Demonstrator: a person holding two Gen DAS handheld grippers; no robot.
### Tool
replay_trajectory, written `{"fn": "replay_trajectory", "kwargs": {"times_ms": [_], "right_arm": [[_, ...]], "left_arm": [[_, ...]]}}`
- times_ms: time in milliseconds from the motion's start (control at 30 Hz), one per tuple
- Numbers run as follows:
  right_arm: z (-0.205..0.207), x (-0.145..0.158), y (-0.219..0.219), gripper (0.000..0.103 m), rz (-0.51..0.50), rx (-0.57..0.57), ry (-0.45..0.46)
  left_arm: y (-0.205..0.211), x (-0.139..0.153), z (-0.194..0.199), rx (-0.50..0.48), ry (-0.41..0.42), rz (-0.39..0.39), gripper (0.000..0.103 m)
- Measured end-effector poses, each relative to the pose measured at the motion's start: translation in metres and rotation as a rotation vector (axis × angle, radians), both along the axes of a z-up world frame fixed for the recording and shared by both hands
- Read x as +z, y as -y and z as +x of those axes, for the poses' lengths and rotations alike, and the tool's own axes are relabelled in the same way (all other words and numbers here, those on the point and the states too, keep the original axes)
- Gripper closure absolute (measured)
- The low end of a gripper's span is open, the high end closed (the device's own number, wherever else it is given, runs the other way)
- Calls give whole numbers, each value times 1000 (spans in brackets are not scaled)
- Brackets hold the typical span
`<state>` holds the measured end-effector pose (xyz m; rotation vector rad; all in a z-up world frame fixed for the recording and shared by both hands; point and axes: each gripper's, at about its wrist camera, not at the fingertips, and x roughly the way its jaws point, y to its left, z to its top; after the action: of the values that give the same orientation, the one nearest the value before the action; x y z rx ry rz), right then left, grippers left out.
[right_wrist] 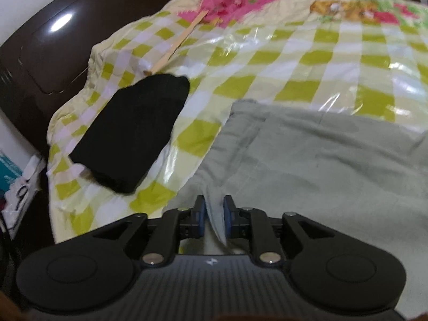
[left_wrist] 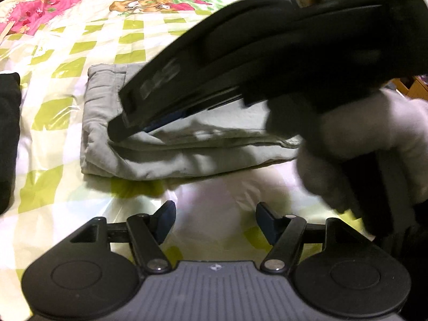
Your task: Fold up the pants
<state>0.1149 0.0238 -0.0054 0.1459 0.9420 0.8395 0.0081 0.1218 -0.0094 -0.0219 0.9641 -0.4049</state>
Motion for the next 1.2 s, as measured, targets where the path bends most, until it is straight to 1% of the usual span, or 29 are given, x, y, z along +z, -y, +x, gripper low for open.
{"fn": "replay_trajectory", "kwargs": {"times_ms": [133,167,233,267,367,433,500,600,700,833,1000,1100,1200], "right_arm": [[-8,20,17,60,85,86,-16],[-8,26,22,59,103,103,-9],[-1,38,32,58,111,112,17],[5,43,36,57,97,108,38],[33,48,46,55,12,86,118],[56,44,48,55,-58,82,141],[74,38,48,53,-111,97,167],[94,25,42,53,-142,145,139],[103,10,32,54,-169,233,97],[103,-8,21,55,-260,319,109],[109,-10,15,53,-243,327,110],[112,-13,5,51,-241,367,93],[106,-8,-1,51,-216,424,66]], "left_arm": [[-3,9,-6,5,8,17,25],[-6,13,-8,10,12,13,25],[-9,25,-12,23,36,2,25],[-11,31,-13,29,53,-4,25],[-12,46,-5,47,111,-17,25],[-10,52,3,59,158,-22,24],[-8,51,15,83,177,-18,24],[-10,41,36,129,166,-36,24],[-10,31,44,160,153,-40,24],[-6,14,53,163,132,-18,24],[1,7,52,136,121,-12,24],[2,6,52,134,117,-14,24],[0,7,52,130,117,-24,23]]}}
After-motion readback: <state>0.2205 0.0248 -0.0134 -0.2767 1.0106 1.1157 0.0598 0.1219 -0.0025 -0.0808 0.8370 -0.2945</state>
